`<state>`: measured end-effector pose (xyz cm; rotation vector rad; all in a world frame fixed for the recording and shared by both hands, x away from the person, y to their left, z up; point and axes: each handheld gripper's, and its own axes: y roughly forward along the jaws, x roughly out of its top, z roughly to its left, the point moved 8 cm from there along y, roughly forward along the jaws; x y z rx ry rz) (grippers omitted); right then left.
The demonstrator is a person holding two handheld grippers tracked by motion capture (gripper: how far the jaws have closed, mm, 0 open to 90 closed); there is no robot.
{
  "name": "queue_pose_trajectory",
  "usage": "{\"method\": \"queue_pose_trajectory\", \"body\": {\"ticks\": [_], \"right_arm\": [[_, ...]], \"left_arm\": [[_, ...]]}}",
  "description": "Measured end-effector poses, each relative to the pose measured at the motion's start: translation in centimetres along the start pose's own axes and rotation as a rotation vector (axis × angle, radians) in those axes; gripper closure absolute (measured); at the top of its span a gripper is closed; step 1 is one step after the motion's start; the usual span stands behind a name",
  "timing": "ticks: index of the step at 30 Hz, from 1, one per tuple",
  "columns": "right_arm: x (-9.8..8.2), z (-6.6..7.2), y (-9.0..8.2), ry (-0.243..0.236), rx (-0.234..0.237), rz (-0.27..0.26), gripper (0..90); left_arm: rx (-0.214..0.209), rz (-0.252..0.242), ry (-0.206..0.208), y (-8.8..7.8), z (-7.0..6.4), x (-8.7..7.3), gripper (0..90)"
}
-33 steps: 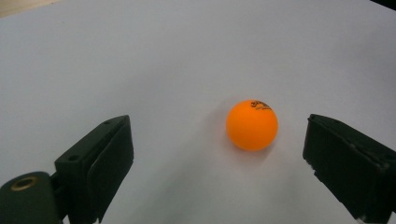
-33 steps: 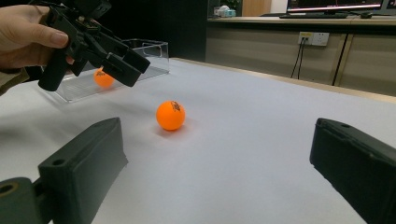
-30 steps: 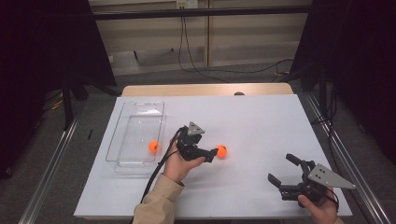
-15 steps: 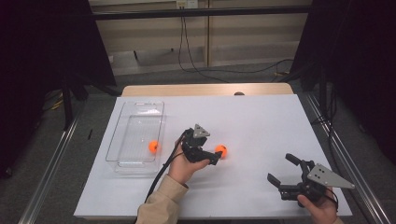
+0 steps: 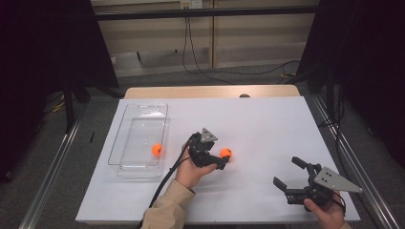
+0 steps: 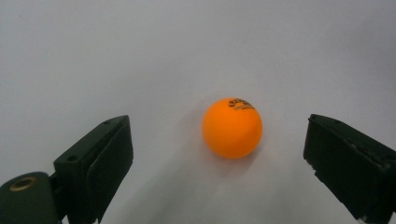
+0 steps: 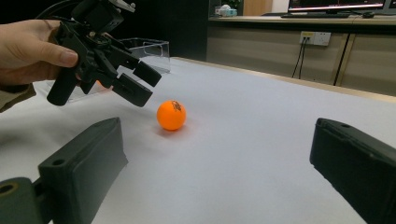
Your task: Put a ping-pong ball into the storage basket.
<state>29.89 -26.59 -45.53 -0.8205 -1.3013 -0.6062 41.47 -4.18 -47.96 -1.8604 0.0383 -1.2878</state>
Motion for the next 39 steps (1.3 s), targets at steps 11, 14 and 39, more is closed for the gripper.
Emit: {"method": "queue_pose_trajectory", "body": {"ticks": [11, 14, 39], "right_arm": [[-0.1, -0.1, -0.1, 0.002, -0.003, 0.003, 2.8], [-0.1, 0.0, 0.0, 0.002, -0.002, 0.002, 2.8], [-0.1, -0.1, -0.1, 0.0, -0.001, 0.001, 2.9]], "left_arm": [[-0.01, -0.007, 0.0, 0.7, -0.3, 0.0, 8.3], [-0.013, -0.004, -0.001, 0.9, -0.5, -0.1, 8.2], [-0.023, -0.011, 0.004, 2.2, -1.1, 0.3, 10.5]]}}
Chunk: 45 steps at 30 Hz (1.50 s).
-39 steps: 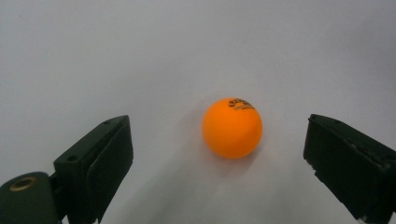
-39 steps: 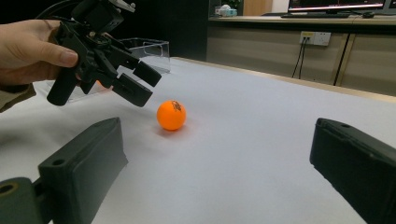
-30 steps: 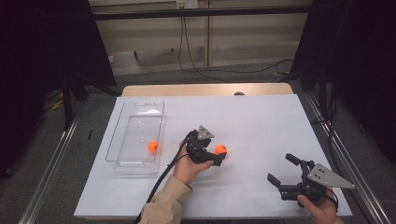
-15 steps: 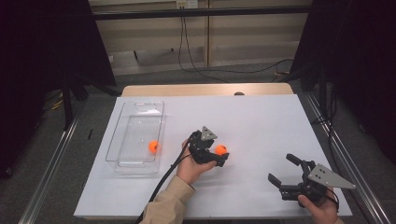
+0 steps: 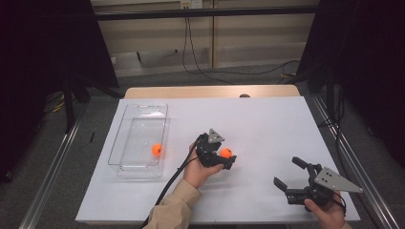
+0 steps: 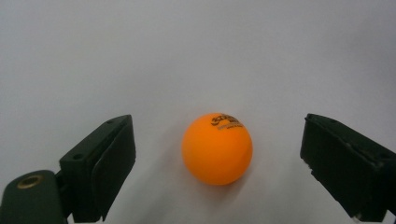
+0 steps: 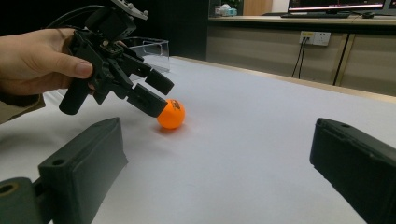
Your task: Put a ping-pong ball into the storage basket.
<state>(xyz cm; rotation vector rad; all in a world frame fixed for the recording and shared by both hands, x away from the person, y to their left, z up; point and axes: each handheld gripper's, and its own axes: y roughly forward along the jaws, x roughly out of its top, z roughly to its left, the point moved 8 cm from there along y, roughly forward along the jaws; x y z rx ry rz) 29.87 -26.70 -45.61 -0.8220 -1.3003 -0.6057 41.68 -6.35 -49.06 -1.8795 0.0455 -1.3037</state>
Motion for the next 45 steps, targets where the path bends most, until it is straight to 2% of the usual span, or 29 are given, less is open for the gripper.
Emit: {"method": "queue_pose_trajectory", "body": {"ticks": [8, 17, 26, 45], "right_arm": [[0.0, -0.1, -0.1, 0.001, -0.003, -0.001, 2.8], [0.0, -0.1, -0.1, -0.002, -0.004, -0.002, 2.8], [0.0, -0.1, -0.1, -0.002, -0.003, -0.002, 2.9], [0.1, -0.1, -0.3, -0.004, -0.006, -0.005, 2.9]], "left_arm": [[-0.005, 0.018, -0.003, 0.6, -0.1, -0.2, 14.4], [0.005, 0.04, 0.021, 1.1, -0.3, -0.4, 23.2], [0.007, 0.068, 0.016, 1.5, -0.1, -0.7, 33.3], [-0.001, 0.084, 0.022, 1.7, 0.0, -1.1, 47.9]]}}
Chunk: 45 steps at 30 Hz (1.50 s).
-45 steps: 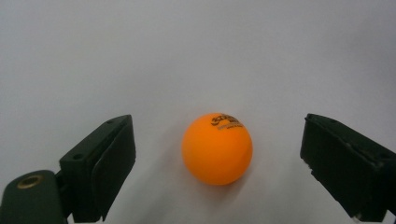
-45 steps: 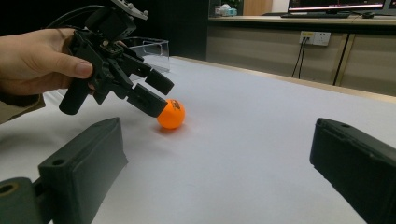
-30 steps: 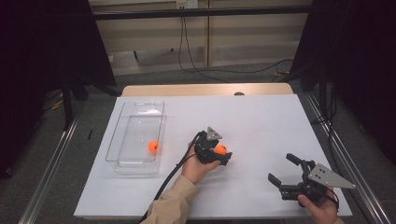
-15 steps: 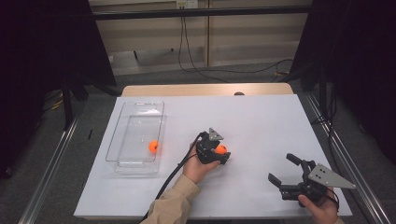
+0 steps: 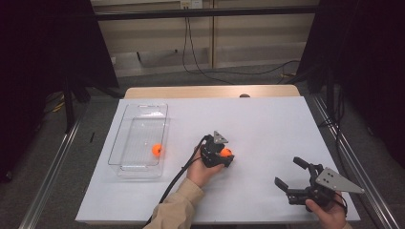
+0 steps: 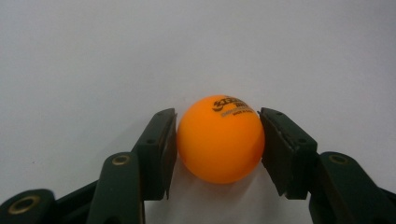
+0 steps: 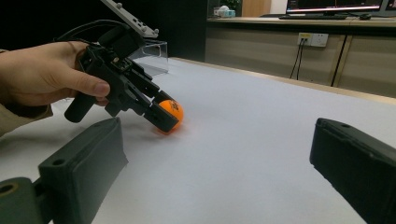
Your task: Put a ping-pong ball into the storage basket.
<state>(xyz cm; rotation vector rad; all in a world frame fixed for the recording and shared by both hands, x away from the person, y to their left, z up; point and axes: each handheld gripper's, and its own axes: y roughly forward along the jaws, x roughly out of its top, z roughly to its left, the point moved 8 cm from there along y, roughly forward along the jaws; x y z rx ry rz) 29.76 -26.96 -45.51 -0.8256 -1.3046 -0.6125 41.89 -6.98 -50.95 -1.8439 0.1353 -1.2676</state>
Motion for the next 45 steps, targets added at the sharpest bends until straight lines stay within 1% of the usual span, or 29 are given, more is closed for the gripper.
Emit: {"method": "queue_pose_trajectory", "body": {"ticks": [4, 16, 20, 23, 40, 45], "right_arm": [[0.0, 0.0, 0.0, 0.0, 0.001, 0.001, 2.9], [0.0, 0.1, 0.0, -0.001, 0.002, 0.001, 2.9], [0.0, 0.1, 0.0, -0.002, 0.001, 0.0, 2.9], [0.0, 0.1, 0.0, 0.0, 0.001, 0.0, 2.9], [0.0, 0.1, 0.0, -0.005, 0.004, -0.003, 3.0], [0.0, 0.1, 0.1, -0.005, 0.005, -0.004, 3.0]], "left_arm": [[-0.001, 0.007, 0.004, 0.0, -0.1, -0.1, 49.2], [-0.002, 0.018, -0.011, -0.2, -0.1, -0.1, 50.7], [-0.006, 0.014, -0.018, -0.4, 0.0, 0.0, 50.7], [-0.011, 0.01, -0.031, -0.6, 0.0, 0.0, 50.7], [-0.046, -0.004, -0.061, -1.8, 0.1, 0.5, 50.8], [-0.047, -0.005, -0.069, -2.2, 0.2, 0.6, 50.8]]}}
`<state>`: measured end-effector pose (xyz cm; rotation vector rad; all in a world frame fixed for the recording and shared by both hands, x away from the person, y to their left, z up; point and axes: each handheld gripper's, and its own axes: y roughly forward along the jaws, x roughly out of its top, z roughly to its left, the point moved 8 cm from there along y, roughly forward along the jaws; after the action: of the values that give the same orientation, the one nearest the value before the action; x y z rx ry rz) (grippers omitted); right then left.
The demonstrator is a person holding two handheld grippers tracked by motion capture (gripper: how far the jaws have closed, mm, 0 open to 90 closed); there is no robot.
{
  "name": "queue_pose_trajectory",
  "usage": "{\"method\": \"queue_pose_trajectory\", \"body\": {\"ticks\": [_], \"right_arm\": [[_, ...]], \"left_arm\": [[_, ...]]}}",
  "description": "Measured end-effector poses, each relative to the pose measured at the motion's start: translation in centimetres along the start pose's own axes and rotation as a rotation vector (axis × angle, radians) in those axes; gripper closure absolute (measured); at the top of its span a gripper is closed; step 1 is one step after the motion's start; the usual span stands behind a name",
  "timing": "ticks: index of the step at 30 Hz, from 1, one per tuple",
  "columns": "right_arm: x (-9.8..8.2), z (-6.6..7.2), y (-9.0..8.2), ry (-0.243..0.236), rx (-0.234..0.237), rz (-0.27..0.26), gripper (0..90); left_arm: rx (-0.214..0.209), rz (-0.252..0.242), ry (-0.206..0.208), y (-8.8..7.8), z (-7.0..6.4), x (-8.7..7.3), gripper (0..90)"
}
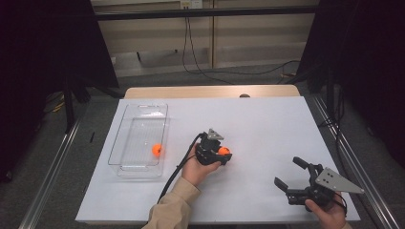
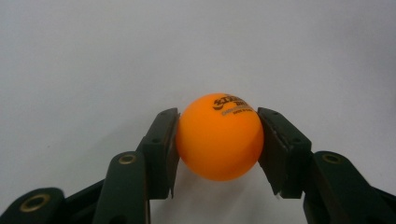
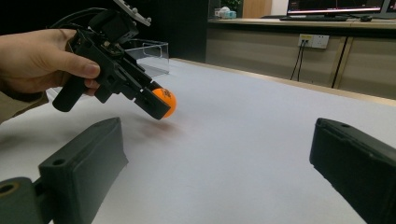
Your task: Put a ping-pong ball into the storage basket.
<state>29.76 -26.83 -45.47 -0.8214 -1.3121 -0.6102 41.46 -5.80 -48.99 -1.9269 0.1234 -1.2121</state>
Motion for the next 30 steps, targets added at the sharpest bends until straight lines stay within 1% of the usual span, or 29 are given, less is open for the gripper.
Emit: {"method": "queue_pose_trajectory", "body": {"ticks": [3, 5, 11, 30], "right_arm": [[0.0, 0.0, 0.1, 0.001, 0.0, 0.002, 3.0], [0.0, 0.1, 0.1, -0.001, 0.002, 0.001, 3.0], [0.0, 0.0, 0.1, -0.003, 0.0, 0.0, 3.0], [0.0, 0.0, 0.0, -0.002, -0.002, -0.002, 3.0]], "left_arm": [[0.001, -0.003, -0.004, -0.2, 0.0, 0.1, 50.8], [-0.002, 0.003, -0.002, -0.4, 0.0, 0.0, 50.8], [-0.015, -0.005, -0.022, -0.8, 0.0, 0.2, 50.8], [-0.011, -0.014, -0.044, -1.8, 0.6, 0.4, 50.8]]}}
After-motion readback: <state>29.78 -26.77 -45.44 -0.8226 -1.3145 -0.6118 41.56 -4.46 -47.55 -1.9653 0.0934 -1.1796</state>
